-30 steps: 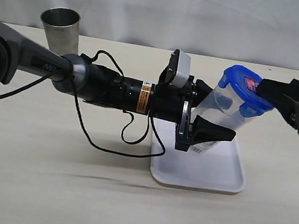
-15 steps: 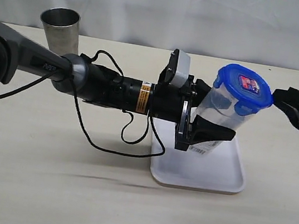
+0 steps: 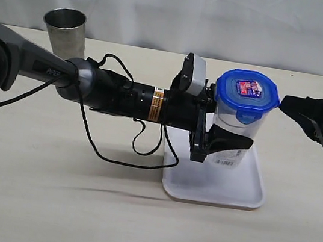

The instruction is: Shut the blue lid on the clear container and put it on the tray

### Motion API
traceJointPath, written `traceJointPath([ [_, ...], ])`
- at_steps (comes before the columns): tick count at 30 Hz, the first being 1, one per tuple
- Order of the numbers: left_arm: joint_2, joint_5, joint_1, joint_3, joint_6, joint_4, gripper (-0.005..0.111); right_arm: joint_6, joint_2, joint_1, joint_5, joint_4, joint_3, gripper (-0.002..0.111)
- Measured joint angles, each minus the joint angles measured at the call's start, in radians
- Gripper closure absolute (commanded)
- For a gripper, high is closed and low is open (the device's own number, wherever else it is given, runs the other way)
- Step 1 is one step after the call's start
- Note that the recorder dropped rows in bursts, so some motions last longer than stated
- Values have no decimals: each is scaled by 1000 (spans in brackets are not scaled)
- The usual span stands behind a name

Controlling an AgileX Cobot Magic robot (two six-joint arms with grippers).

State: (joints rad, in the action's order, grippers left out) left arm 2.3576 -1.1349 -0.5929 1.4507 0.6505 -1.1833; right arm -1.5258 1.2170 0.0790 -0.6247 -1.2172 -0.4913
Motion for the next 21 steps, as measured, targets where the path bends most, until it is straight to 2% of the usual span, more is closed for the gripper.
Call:
traceJointPath([
  [5, 0, 70, 0, 0, -21, 7, 107, 7, -19, 0, 9, -6, -6, 104],
  [10, 5, 113, 18, 6, -35, 14, 107, 18, -133, 0, 70, -8, -9, 104],
  [15, 75, 103, 50, 112, 36, 36, 107, 10, -257, 0, 110, -17, -9, 104],
  [21, 164, 103, 58, 202, 116, 30, 107, -86, -343, 0, 128, -143, -9, 104],
])
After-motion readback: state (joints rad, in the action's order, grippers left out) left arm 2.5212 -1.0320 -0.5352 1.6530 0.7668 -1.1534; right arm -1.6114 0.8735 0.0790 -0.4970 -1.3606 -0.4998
